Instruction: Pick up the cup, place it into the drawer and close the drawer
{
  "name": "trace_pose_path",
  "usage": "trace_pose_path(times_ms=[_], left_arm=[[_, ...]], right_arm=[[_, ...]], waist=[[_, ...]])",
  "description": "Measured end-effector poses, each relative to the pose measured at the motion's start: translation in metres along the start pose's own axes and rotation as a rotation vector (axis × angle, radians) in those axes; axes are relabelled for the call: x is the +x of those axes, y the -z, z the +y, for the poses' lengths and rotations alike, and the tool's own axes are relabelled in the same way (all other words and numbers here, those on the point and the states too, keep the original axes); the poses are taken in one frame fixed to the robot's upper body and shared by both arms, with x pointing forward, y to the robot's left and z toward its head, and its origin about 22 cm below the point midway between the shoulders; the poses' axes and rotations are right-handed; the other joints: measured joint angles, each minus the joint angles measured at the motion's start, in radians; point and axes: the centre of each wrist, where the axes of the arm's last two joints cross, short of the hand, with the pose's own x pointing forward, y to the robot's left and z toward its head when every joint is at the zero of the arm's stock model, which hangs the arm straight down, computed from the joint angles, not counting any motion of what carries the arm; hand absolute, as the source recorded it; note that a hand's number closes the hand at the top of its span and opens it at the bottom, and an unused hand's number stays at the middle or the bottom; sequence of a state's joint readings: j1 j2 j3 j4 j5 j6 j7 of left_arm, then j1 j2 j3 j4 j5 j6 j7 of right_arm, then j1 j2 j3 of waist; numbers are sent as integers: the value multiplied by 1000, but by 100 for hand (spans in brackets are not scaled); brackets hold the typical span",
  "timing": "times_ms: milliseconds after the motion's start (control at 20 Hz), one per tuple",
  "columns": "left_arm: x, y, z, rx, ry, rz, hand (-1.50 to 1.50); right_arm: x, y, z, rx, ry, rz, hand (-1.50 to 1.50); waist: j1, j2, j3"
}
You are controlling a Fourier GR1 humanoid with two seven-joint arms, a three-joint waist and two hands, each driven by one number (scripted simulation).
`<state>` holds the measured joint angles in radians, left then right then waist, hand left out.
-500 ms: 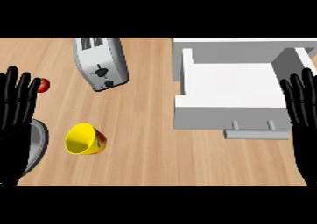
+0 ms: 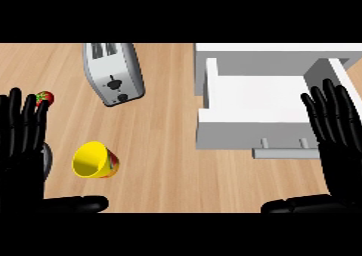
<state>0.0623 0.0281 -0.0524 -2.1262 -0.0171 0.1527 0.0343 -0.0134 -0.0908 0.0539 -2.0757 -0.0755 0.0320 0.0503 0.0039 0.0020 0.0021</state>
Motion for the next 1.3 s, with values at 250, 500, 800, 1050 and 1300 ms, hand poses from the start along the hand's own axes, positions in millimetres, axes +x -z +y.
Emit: trace_pose_path(times_ms=[250, 500, 800, 1050, 1300], left_arm=[[-4, 5, -13, 38, -42, 25, -150], [-12, 4, -18, 47, -59, 35, -150], [-16, 6, -19, 62, -62, 49, -150], [-18, 0, -11, 79, -51, 71, -150], [-29, -3, -11, 103, -42, 99, -150]], right_arm=[[-2, 9, -5, 11, 22, 22, -150], [-2, 14, 4, 16, 23, 26, -150], [3, 13, 5, 16, 27, 23, -150], [1, 13, -1, 8, 34, 20, -150], [5, 14, -3, 4, 24, 18, -150]], waist=[[-3, -1, -1], [-3, -2, -2], [-4, -2, -2], [-3, -3, -2], [-3, -2, -2]])
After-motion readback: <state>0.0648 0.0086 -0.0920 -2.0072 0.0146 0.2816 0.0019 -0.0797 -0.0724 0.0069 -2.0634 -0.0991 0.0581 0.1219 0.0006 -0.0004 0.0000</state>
